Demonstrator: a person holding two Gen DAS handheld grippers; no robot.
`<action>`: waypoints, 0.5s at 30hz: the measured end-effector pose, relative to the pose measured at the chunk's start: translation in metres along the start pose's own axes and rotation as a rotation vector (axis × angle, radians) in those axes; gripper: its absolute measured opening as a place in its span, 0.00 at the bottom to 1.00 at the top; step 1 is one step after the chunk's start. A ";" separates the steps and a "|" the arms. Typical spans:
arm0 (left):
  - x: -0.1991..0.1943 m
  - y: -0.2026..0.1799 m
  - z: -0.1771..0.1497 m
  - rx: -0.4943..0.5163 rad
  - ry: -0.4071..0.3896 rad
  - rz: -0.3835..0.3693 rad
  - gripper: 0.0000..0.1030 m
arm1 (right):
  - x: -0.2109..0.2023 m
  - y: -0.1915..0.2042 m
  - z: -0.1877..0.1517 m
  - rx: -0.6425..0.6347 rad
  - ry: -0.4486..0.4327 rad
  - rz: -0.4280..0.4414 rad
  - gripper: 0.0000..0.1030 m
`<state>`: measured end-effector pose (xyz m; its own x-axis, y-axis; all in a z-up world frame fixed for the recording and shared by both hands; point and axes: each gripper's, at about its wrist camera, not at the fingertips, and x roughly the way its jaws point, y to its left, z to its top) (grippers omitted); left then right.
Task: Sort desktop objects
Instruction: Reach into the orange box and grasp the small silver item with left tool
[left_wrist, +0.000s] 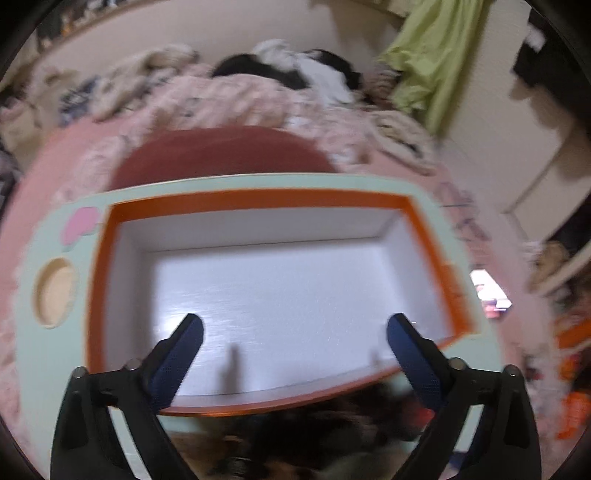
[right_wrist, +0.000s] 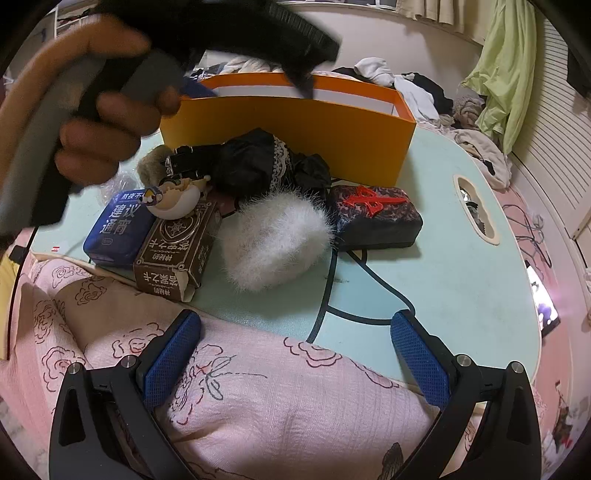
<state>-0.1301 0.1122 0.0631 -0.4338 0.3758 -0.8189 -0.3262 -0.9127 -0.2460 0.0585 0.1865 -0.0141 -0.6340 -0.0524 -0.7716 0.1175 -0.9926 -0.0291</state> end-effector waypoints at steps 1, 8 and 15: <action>0.001 -0.001 0.004 -0.008 0.025 -0.042 0.86 | 0.000 0.000 0.000 0.000 0.000 0.000 0.99; 0.032 -0.022 0.026 -0.046 0.265 -0.229 0.56 | 0.000 0.000 0.000 0.000 0.000 0.000 0.99; 0.068 -0.042 0.017 -0.062 0.392 -0.255 0.48 | -0.001 0.000 0.000 0.000 0.000 -0.001 0.99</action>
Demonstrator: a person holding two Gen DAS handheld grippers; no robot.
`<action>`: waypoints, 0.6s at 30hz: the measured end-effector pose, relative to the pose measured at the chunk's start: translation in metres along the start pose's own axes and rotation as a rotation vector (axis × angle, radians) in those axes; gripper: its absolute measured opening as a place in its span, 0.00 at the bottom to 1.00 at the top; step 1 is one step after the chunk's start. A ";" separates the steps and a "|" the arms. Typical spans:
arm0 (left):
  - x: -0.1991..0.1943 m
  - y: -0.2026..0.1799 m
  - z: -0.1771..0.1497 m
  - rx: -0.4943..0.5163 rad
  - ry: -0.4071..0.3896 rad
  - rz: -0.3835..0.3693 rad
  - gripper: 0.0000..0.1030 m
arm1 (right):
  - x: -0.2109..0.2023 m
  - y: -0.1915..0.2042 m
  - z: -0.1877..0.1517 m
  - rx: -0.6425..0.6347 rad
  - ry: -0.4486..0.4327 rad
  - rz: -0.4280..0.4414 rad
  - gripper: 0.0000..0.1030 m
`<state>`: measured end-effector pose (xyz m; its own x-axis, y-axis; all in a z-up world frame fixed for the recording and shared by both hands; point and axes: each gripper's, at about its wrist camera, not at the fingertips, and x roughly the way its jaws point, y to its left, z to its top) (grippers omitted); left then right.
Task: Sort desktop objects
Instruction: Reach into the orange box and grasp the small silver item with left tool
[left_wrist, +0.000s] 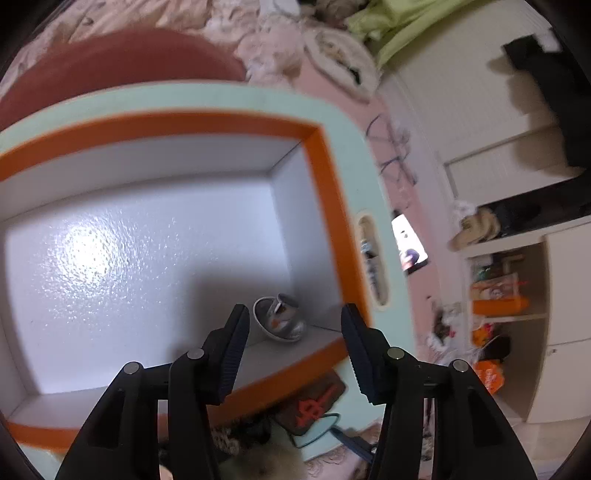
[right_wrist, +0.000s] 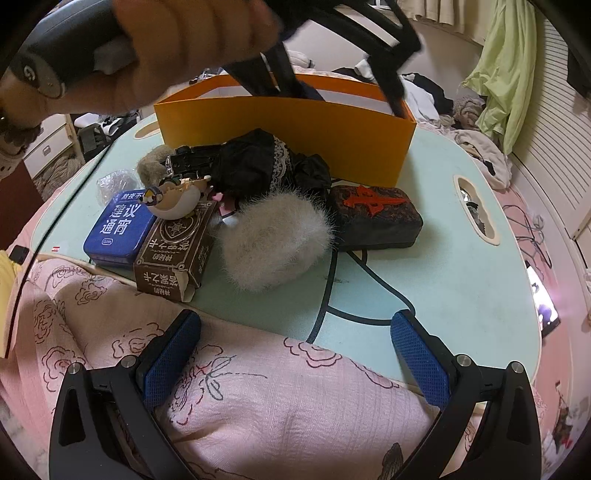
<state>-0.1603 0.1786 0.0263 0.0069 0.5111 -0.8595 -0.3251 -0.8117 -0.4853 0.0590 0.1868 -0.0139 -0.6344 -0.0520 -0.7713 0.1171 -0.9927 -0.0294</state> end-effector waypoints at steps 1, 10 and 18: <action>0.006 0.001 0.000 -0.005 0.011 0.023 0.45 | 0.000 0.000 0.000 0.000 0.000 0.000 0.99; 0.004 -0.011 -0.007 0.100 -0.057 0.186 0.15 | 0.001 0.002 0.002 0.001 0.000 0.005 0.99; -0.042 0.008 -0.018 0.099 -0.196 0.016 0.15 | 0.000 0.003 0.003 0.000 -0.002 0.005 0.99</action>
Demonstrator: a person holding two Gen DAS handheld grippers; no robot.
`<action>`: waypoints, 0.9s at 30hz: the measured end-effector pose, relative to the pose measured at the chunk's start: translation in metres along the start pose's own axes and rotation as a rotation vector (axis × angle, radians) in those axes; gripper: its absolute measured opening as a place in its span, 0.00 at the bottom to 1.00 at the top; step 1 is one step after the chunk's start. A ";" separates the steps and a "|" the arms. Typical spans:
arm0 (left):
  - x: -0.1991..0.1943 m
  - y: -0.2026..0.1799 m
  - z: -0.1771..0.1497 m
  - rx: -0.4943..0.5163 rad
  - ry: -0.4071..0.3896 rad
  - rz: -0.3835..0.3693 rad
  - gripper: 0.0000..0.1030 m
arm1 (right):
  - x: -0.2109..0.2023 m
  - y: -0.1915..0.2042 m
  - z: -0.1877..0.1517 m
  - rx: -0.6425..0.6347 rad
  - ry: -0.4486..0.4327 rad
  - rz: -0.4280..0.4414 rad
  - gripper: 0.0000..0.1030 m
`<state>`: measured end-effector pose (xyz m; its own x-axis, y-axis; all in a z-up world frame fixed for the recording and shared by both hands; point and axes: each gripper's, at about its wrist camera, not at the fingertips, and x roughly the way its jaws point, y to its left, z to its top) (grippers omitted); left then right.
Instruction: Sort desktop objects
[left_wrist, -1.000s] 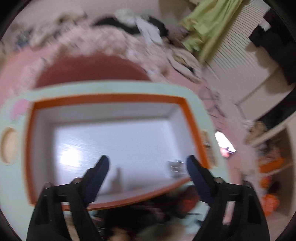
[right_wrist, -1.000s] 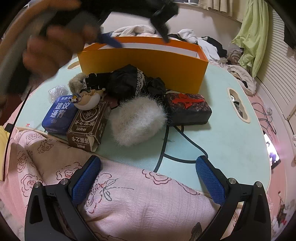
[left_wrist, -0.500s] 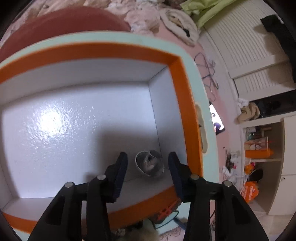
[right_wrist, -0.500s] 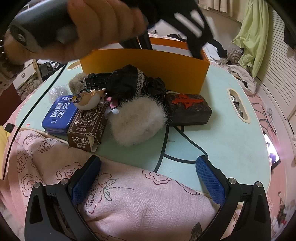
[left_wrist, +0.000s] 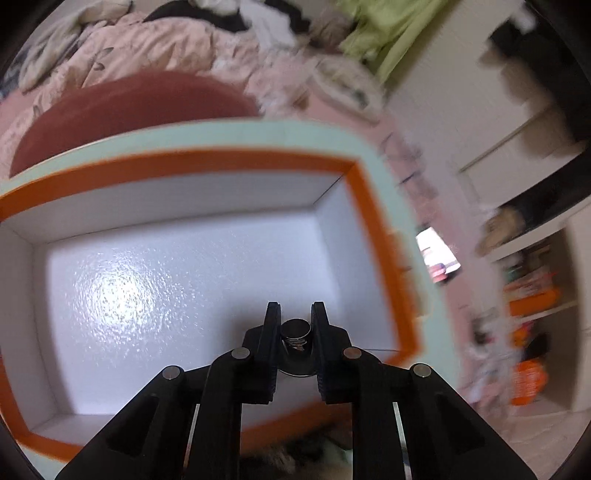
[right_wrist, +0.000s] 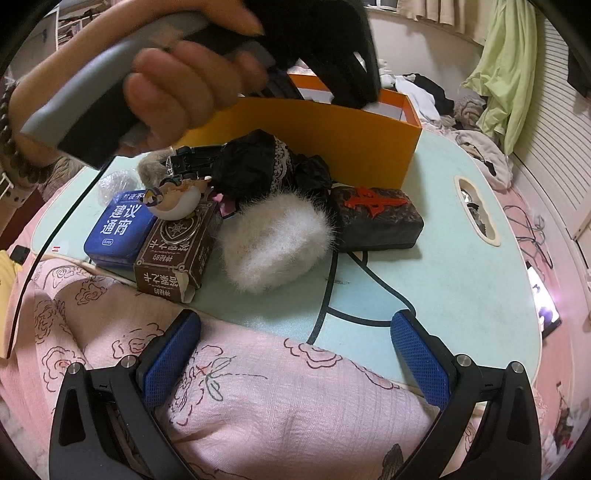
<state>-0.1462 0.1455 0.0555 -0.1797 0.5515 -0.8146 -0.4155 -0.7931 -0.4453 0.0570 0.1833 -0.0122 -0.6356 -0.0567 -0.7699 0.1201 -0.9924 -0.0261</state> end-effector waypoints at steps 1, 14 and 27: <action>-0.009 0.002 0.000 -0.006 -0.020 -0.039 0.15 | 0.000 0.000 0.000 0.000 0.000 0.000 0.99; -0.060 0.001 -0.087 0.094 -0.132 -0.088 0.15 | 0.000 0.000 0.000 0.000 0.000 0.000 0.99; -0.100 0.003 -0.149 0.190 -0.465 0.079 0.74 | 0.000 0.002 -0.001 0.002 0.001 0.000 0.99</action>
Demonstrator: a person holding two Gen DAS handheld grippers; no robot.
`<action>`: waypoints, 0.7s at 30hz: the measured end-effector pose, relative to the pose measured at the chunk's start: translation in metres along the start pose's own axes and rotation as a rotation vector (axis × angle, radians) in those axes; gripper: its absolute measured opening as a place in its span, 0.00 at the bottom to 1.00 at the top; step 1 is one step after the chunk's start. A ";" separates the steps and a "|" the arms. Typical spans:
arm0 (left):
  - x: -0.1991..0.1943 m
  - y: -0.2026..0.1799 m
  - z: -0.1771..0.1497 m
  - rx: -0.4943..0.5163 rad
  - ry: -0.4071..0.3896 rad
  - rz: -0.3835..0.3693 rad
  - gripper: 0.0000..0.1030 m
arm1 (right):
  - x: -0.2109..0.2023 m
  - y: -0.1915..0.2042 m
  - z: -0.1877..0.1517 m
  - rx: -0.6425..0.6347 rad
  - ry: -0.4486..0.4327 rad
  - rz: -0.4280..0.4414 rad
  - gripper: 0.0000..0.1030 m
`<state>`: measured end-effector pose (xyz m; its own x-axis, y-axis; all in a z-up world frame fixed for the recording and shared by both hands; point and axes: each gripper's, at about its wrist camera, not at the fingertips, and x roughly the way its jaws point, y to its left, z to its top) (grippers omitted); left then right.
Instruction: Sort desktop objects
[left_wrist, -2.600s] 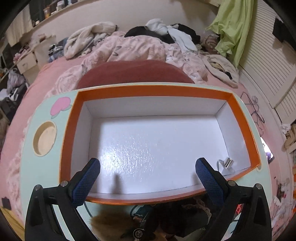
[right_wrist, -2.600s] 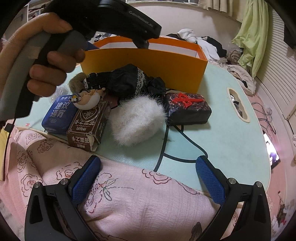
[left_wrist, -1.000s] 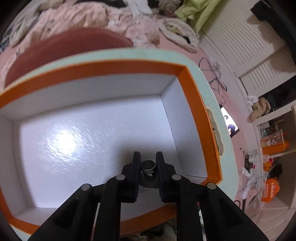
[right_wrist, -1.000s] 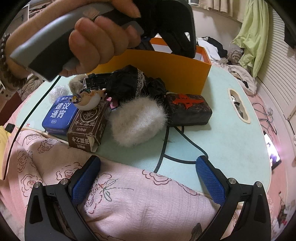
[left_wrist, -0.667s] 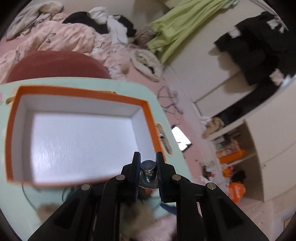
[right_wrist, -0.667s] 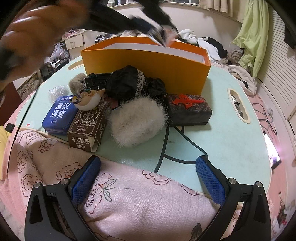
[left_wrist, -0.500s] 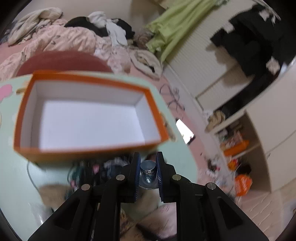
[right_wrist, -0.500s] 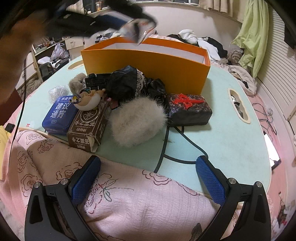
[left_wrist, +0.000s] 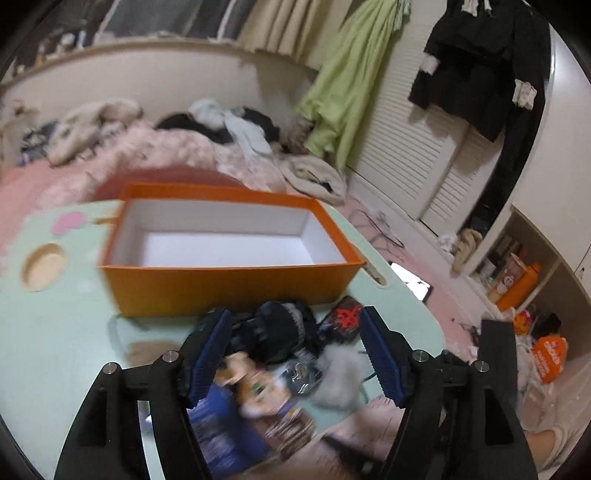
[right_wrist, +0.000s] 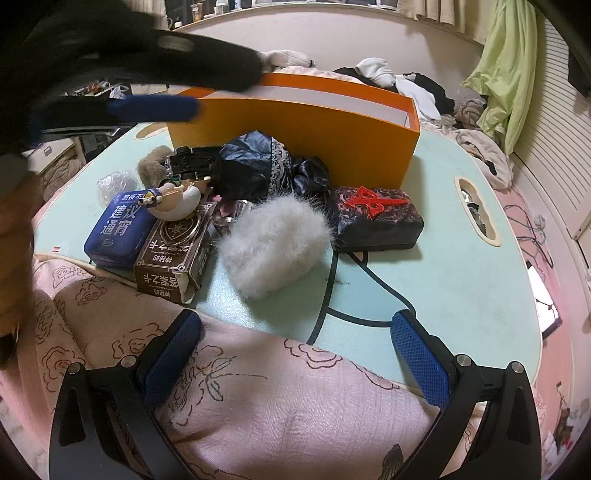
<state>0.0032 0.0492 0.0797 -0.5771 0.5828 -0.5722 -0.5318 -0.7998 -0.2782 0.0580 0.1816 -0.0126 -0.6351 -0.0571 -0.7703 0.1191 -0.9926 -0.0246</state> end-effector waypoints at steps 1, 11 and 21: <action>-0.009 0.003 -0.006 0.001 -0.016 0.028 0.78 | 0.000 0.000 0.000 0.000 0.000 0.000 0.99; -0.027 0.059 -0.096 -0.057 0.077 0.224 0.91 | 0.002 0.000 0.000 0.002 0.001 0.002 1.00; -0.006 0.043 -0.115 0.158 0.075 0.411 1.00 | 0.002 0.005 -0.006 0.000 0.001 0.001 1.00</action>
<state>0.0544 -0.0051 -0.0174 -0.7167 0.2040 -0.6668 -0.3591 -0.9277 0.1021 0.0622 0.1772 -0.0180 -0.6344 -0.0582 -0.7708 0.1197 -0.9925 -0.0236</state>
